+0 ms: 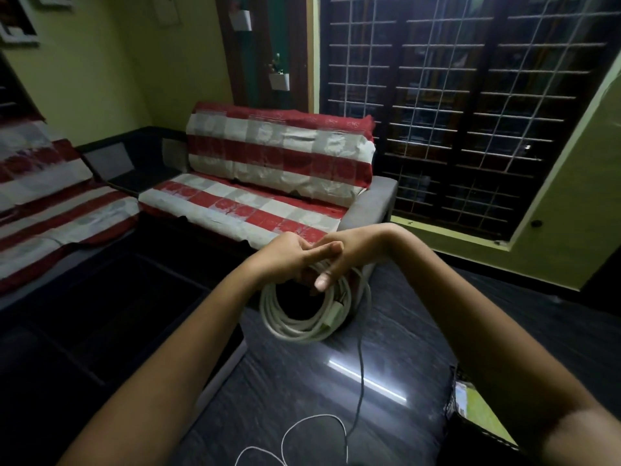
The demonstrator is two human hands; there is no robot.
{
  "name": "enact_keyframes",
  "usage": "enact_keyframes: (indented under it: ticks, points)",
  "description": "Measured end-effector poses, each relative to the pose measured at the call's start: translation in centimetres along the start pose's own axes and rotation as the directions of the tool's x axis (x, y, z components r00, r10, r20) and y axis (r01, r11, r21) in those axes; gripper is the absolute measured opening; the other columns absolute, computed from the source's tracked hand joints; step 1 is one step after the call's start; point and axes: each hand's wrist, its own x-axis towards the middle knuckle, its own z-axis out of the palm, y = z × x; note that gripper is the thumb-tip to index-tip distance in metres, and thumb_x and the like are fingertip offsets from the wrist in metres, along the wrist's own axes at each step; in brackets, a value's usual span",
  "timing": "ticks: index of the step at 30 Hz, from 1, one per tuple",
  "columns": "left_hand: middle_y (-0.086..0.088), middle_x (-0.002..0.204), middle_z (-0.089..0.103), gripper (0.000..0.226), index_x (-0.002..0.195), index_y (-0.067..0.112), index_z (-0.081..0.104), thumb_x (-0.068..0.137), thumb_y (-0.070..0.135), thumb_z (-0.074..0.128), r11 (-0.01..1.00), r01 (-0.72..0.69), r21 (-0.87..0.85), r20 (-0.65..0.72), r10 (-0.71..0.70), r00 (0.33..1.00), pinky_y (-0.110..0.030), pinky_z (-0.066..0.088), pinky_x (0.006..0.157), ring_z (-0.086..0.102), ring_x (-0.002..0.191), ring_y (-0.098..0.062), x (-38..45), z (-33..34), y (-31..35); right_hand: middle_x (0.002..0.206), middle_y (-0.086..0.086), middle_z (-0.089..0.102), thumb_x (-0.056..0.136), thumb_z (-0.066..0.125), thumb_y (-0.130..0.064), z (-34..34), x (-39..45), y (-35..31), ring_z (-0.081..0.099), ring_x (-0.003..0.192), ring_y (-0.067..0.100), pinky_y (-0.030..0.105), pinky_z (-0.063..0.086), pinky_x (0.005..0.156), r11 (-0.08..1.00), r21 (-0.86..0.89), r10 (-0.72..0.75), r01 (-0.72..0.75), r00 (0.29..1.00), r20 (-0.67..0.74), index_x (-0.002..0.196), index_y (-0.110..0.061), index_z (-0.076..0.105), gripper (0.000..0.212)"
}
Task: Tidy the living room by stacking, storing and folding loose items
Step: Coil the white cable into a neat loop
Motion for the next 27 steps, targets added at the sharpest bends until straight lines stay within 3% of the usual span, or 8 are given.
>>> enact_keyframes:
  ticks: [2, 4, 8, 12, 16, 21, 24, 27]
  points:
    - [0.006, 0.042, 0.035, 0.061, 0.063, 0.009, 0.053, 0.070, 0.068, 0.062, 0.999, 0.027, -0.029, 0.008, -0.026, 1.000, -0.017, 0.027, 0.037, 0.031, 0.035, -0.007, -0.2, -0.2, 0.3, 0.115, 0.008, 0.067, 0.056, 0.085, -0.052, -0.1, -0.3, 0.6, 0.065, 0.107, 0.024, 0.039, 0.054, 0.092, 0.998, 0.032, 0.058, -0.059, 0.998, 0.024, 0.122, -0.011, 0.058, 0.082]
    - [0.003, 0.045, 0.033, 0.062, 0.061, 0.005, 0.057, 0.068, 0.065, 0.069, 0.997, 0.025, -0.068, 0.009, -0.025, 1.000, -0.018, 0.023, 0.037, 0.027, 0.037, -0.009, -0.4, -0.8, 0.4, 0.098, 0.005, 0.072, 0.061, 0.081, -0.050, -0.3, -0.8, 1.1, 0.067, 0.099, 0.030, 0.033, 0.057, 0.081, 0.994, 0.096, 0.055, -0.058, 0.998, 0.038, 0.109, -0.006, 0.062, 0.067]
    - [0.002, 0.048, 0.041, 0.043, 0.051, 0.020, 0.065, 0.072, 0.057, 0.071, 0.970, -0.008, -0.242, -0.066, -0.008, 0.998, -0.020, 0.025, 0.041, 0.032, 0.042, -0.011, -0.5, -1.7, 0.0, 0.074, -0.004, 0.073, 0.058, 0.074, -0.051, 0.0, -2.2, 2.5, 0.069, 0.072, 0.012, 0.016, 0.050, 0.060, 0.959, 0.270, -0.090, 0.086, 0.996, 0.001, 0.089, -0.011, 0.064, 0.052]
    - [0.002, 0.052, 0.028, 0.063, 0.078, 0.010, 0.061, 0.055, 0.068, 0.070, 0.890, -0.031, -0.454, -0.280, -0.110, 0.954, -0.019, 0.022, 0.037, 0.024, 0.040, -0.011, -0.2, -2.4, -0.3, 0.093, -0.003, 0.075, 0.062, 0.076, -0.057, 1.7, -2.4, 4.4, 0.071, 0.078, 0.014, 0.019, 0.053, 0.066, 0.858, 0.439, -0.273, 0.268, 0.961, -0.052, 0.105, -0.013, 0.063, 0.063]
    - [0.003, 0.053, 0.026, 0.058, 0.070, 0.014, 0.047, 0.057, 0.066, 0.069, 0.766, -0.158, -0.624, -0.470, -0.206, 0.858, -0.017, 0.022, 0.036, 0.022, 0.039, -0.008, -0.2, -2.2, 0.1, 0.124, 0.008, 0.064, 0.069, 0.076, -0.055, 4.3, -0.8, 5.4, 0.069, 0.087, 0.020, 0.033, 0.049, 0.069, 0.746, 0.552, -0.359, 0.372, 0.923, -0.137, 0.127, -0.018, 0.053, 0.073]
    - [0.012, 0.046, 0.035, 0.053, 0.069, 0.011, 0.053, 0.070, 0.061, 0.068, 0.670, -0.256, -0.697, -0.611, -0.367, 0.701, -0.022, 0.031, 0.046, 0.031, 0.046, -0.007, 0.0, -0.1, 0.4, 0.114, -0.004, 0.069, 0.054, 0.074, -0.072, 7.5, 1.2, 3.0, 0.065, 0.106, 0.016, 0.029, 0.054, 0.081, 0.627, 0.631, -0.135, 0.457, 0.862, -0.489, 0.126, -0.024, 0.050, 0.089]
    - [0.018, 0.041, 0.050, 0.039, 0.066, 0.016, 0.061, 0.079, 0.052, 0.067, 0.600, -0.325, -0.731, -0.648, -0.462, 0.605, -0.020, 0.040, 0.052, 0.045, 0.044, 0.002, 0.3, 1.9, 1.0, 0.111, 0.013, 0.069, 0.070, 0.073, -0.057, 8.9, 3.1, 2.2, 0.066, 0.106, 0.029, 0.050, 0.050, 0.095, 0.486, 0.684, 0.032, 0.543, 0.771, -0.636, 0.123, -0.012, 0.054, 0.072]
    - [0.006, 0.068, 0.070, 0.040, 0.077, 0.016, 0.069, 0.081, 0.055, 0.064, 0.552, -0.358, -0.753, -0.644, -0.506, 0.574, -0.035, 0.054, 0.073, 0.064, 0.070, -0.007, 0.4, 3.3, 0.9, 0.102, 0.027, 0.068, 0.090, 0.061, -0.038, 9.1, 3.5, 1.7, 0.068, 0.095, 0.038, 0.051, 0.055, 0.085, 0.439, 0.700, 0.174, 0.564, 0.711, -0.682, 0.123, 0.000, 0.053, 0.051]
